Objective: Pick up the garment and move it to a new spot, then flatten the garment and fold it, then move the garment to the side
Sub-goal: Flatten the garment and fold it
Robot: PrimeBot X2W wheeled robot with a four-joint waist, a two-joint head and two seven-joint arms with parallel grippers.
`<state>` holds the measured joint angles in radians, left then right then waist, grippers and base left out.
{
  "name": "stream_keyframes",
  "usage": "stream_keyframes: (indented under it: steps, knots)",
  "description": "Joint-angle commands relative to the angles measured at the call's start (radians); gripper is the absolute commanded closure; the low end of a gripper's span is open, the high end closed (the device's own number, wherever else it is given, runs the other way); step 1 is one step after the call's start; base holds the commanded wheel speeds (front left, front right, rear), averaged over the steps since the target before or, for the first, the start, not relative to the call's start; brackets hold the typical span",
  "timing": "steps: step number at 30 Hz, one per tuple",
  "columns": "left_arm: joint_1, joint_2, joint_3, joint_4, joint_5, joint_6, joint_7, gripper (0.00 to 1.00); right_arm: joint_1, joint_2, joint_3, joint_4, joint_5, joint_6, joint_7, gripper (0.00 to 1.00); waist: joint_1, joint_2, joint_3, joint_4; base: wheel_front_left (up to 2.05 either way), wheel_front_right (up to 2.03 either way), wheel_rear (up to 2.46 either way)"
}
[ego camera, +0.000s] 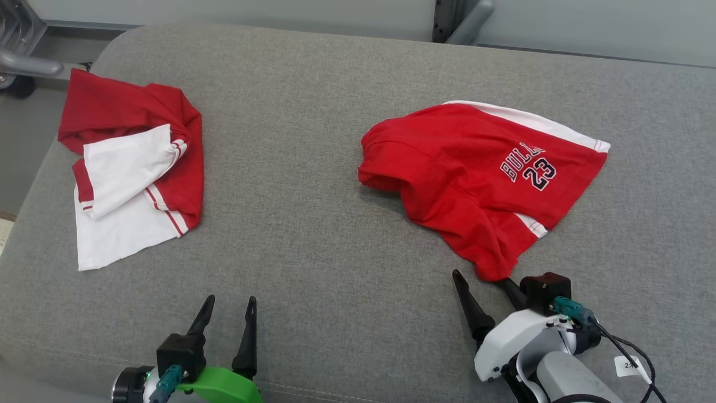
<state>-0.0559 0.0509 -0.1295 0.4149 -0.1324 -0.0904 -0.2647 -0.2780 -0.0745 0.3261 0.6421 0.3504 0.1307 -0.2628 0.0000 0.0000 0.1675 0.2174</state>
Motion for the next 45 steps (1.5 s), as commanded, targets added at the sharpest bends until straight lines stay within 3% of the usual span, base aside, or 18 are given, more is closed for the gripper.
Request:
stream_keyframes:
  steps: [1, 2, 3, 14, 21, 25, 29, 30, 31, 32, 34, 37, 45]
  knots:
    - [-0.022, 0.000, -0.004, -0.005, -0.011, 0.004, 0.001, 0.00, -0.015, 0.000, 0.006, -0.006, 0.007, 0.000, -0.003, 0.48, 0.0000, 0.0000, 0.016, 0.008, 0.00, 0.00, 0.00]
    - [-0.024, 0.000, -0.008, -0.004, -0.014, 0.003, 0.001, 0.00, -0.018, 0.001, 0.006, -0.017, 0.006, 0.000, -0.003, 0.78, 0.0000, 0.0000, 0.016, 0.005, 0.00, 0.00, 0.00]
    - [-0.026, 0.000, -0.011, -0.003, -0.018, 0.003, 0.001, 0.00, -0.017, 0.002, 0.007, -0.026, 0.007, 0.000, -0.003, 1.00, 0.0000, 0.0000, 0.016, 0.003, 0.00, 0.00, 0.00]
    - [0.001, 0.000, -0.026, 0.022, -0.034, -0.001, 0.001, 0.00, 0.014, 0.012, 0.068, -0.202, 0.071, 0.000, -0.003, 1.00, 0.0000, 0.0000, -0.031, -0.047, 0.00, 0.00, 0.00]
    - [0.045, 0.001, -0.028, 0.079, -0.021, -0.007, 0.001, 0.00, -0.007, 0.013, 0.143, -0.457, 0.291, 0.000, -0.003, 1.00, 0.0000, 0.0000, -0.089, -0.092, 0.00, 0.00, 0.00]
    - [0.060, 0.001, -0.034, 0.098, -0.033, -0.010, 0.001, 0.00, -0.007, -0.011, 0.056, -0.467, 0.364, 0.000, -0.003, 1.00, 0.0000, 0.0000, -0.100, -0.094, 0.00, 0.00, 0.00]
    - [0.047, 0.001, -0.054, 0.107, -0.037, -0.012, 0.001, 0.00, 0.004, -0.021, -0.140, -0.308, 0.384, 0.000, -0.003, 1.00, 0.0000, 0.0000, -0.090, -0.073, 0.00, 0.00, 0.00]
    - [0.043, 0.001, -0.057, 0.109, -0.037, -0.013, 0.001, 0.00, 0.001, -0.019, -0.179, -0.240, 0.387, 0.000, -0.003, 0.95, 0.0000, 0.0000, -0.087, -0.067, 0.00, 0.00, 0.00]
    - [0.040, 0.001, -0.057, 0.112, -0.039, -0.012, 0.001, 0.00, -0.007, -0.034, -0.206, -0.174, 0.352, 0.000, -0.003, 0.53, 0.0000, 0.0000, -0.086, -0.061, 0.00, 0.00, 0.00]
    - [0.038, 0.001, -0.057, 0.114, -0.040, -0.012, 0.001, 0.00, -0.022, -0.045, -0.229, -0.122, 0.320, 0.000, -0.003, 0.00, 0.0000, 0.0000, -0.083, -0.056, 0.00, 0.00, 0.00]
    - [0.037, 0.001, -0.056, 0.115, -0.039, -0.012, 0.001, 0.00, -0.033, -0.044, -0.281, -0.014, 0.280, 0.000, -0.003, 0.00, 0.0000, 0.0000, -0.082, -0.052, 0.00, 0.00, 0.00]
    - [0.044, 0.001, -0.047, 0.113, -0.039, -0.009, 0.001, 0.00, -0.039, -0.041, -0.359, 0.042, 0.208, 0.000, -0.003, 0.00, 0.0000, 0.0000, -0.082, -0.058, 0.00, 0.00, 0.00]
    - [0.010, 0.000, -0.053, 0.049, -0.057, -0.020, 0.001, 0.00, 0.042, -0.004, -0.361, -0.043, 0.077, 0.000, -0.003, 0.00, 0.0000, 0.0000, -0.093, -0.134, 0.00, 0.00, 0.00]
